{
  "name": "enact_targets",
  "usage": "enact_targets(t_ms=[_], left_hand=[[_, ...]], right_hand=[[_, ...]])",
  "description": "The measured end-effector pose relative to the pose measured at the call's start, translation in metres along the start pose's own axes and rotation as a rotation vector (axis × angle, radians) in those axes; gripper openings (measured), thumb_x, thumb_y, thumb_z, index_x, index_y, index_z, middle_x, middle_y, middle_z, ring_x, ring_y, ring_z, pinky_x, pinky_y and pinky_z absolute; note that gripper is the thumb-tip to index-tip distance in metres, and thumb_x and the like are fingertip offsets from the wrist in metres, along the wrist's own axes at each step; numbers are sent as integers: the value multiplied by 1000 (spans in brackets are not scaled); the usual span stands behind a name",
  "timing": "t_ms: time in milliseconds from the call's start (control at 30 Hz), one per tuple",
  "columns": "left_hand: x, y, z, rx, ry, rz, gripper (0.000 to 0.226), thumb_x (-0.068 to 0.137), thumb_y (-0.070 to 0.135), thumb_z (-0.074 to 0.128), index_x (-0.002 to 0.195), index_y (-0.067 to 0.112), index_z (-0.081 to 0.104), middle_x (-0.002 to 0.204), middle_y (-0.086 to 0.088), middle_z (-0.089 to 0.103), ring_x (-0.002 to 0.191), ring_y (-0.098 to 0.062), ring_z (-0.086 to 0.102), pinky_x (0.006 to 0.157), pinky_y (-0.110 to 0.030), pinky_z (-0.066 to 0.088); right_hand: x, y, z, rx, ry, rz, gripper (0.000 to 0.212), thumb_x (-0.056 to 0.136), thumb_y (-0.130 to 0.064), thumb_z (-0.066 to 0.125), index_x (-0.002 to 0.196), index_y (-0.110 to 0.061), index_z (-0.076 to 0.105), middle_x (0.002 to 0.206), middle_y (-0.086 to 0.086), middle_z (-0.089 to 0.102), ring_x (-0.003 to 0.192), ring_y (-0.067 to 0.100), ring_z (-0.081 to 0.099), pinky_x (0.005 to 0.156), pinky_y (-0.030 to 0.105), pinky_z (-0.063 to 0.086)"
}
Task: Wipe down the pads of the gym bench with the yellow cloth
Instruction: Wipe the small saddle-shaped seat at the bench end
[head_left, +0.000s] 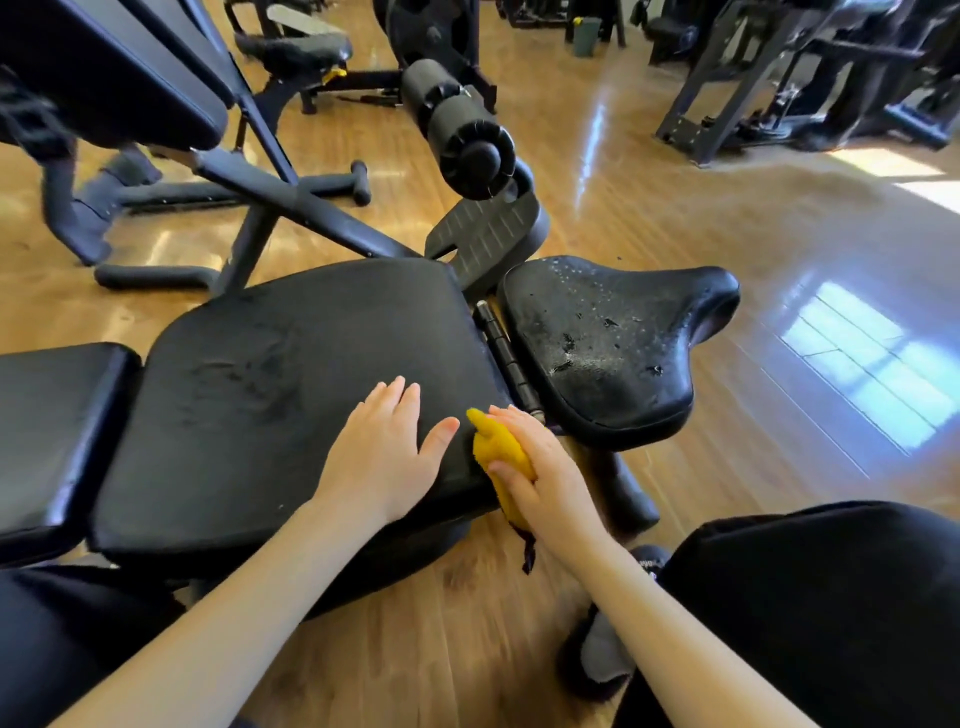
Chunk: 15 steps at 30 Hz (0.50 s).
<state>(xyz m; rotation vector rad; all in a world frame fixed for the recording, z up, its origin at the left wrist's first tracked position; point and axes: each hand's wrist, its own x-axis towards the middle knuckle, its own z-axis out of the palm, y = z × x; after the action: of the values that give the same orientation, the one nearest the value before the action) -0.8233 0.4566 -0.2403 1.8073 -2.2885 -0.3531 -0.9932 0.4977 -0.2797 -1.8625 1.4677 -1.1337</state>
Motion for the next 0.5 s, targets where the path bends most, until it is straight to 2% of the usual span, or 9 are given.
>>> enact_targets(t_ms=[33,100,200,300,400,500], left_hand=[[5,4,0,5,-3,18,69,92,55,24,145,11,19,155,-4,15,142,-18,8,113,-32,12],[15,8,1,16,-20,34,70,92,55,24,145,11,18,155,-5,15,142,-19,8,114,-33,11],[33,9,5,24,-42,39,71,91,56,24,146,11,17,155,-5,14,143,-21,7,114,-36,12],[54,12,8,46,-37,49,71,92,56,26,145,10,18,155,-7,14,143,-23,6,114,-37,11],[78,15,9,51,-44,46,69,93,54,26,145,10,17,155,-8,13,143,-25,5,114,-38,9],[89,14,17,98,-38,42,68,93,54,22,146,11,16,155,-8,11,143,-24,4,114,-38,7]], right_hand=[[1,-3,0,130,34,76,43,87,-18,56,121,-43,49,128,-23,50,124,-1,42,106,17,29],[6,-1,-2,312,67,187,45,88,-8,53,103,-50,59,106,-31,63,106,-10,53,92,9,39],[17,2,-22,359,114,217,41,90,-4,50,94,-44,61,90,-34,66,91,-16,57,77,1,40],[33,10,-53,252,230,192,34,89,-8,53,103,-38,60,90,-30,65,88,-17,57,76,-1,38],[57,17,-77,28,180,152,35,87,-14,57,111,-40,57,103,-21,65,96,-8,57,82,0,36],[81,29,-85,-231,129,153,38,81,-18,66,117,-26,59,113,-8,65,107,9,57,88,11,35]])
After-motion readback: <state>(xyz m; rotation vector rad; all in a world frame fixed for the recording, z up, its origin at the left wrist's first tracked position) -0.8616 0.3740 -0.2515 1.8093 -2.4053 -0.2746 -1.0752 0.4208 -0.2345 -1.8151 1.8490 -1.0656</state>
